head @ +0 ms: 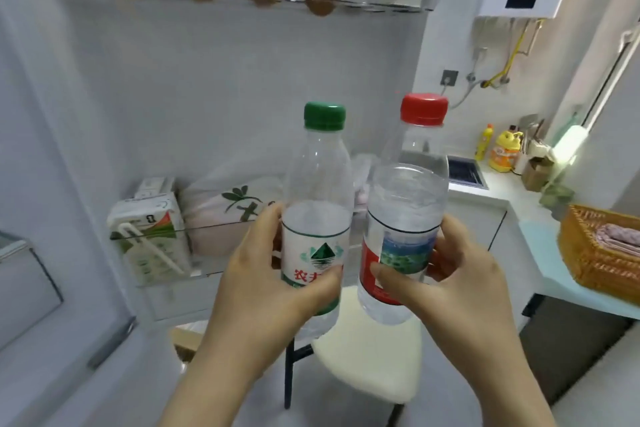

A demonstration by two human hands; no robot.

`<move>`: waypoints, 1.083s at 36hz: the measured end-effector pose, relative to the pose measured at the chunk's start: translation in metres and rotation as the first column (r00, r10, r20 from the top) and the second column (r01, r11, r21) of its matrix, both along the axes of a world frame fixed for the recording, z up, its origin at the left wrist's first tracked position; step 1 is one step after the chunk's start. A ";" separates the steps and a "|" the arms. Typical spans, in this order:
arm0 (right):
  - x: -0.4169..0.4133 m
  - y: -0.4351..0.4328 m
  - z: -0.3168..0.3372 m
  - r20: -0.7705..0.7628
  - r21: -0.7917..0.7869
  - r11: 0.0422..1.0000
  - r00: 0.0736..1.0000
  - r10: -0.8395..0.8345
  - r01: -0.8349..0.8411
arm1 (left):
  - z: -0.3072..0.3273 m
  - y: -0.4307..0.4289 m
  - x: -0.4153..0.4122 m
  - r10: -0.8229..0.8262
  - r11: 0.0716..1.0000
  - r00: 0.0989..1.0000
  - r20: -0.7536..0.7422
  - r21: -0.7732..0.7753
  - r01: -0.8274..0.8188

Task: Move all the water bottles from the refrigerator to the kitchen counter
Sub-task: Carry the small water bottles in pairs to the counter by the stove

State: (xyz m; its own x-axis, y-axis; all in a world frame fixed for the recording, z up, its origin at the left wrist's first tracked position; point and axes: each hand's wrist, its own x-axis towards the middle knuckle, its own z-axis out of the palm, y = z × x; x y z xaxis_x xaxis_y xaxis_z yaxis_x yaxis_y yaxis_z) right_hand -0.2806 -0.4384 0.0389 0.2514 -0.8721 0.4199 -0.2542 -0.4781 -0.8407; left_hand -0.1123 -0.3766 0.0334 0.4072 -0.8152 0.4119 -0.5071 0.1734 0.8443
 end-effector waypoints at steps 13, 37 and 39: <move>-0.157 -0.022 -0.015 0.020 0.040 0.949 0.949 -0.313 0.313 | -0.017 -0.068 -0.146 -0.310 0.950 0.949 -0.047 0.029 0.312; -0.307 -0.014 -0.019 -0.005 0.053 0.489 0.490 -0.872 0.871 | -0.016 -0.185 -0.336 -0.886 0.463 0.463 0.014 0.026 0.886; -0.313 -0.011 -0.019 -0.004 0.052 0.436 0.437 -0.899 0.898 | -0.017 -0.192 -0.348 -0.914 0.406 0.406 0.014 0.031 0.913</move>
State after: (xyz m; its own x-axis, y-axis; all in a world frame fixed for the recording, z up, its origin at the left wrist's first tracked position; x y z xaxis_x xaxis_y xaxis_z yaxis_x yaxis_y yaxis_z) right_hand -0.5936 -0.4497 0.0196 -0.6925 -0.6174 0.3731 -0.5025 0.0418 -0.8636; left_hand -0.4605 -0.5687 0.0168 -0.5937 -0.7028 0.3919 -0.0765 0.5341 0.8419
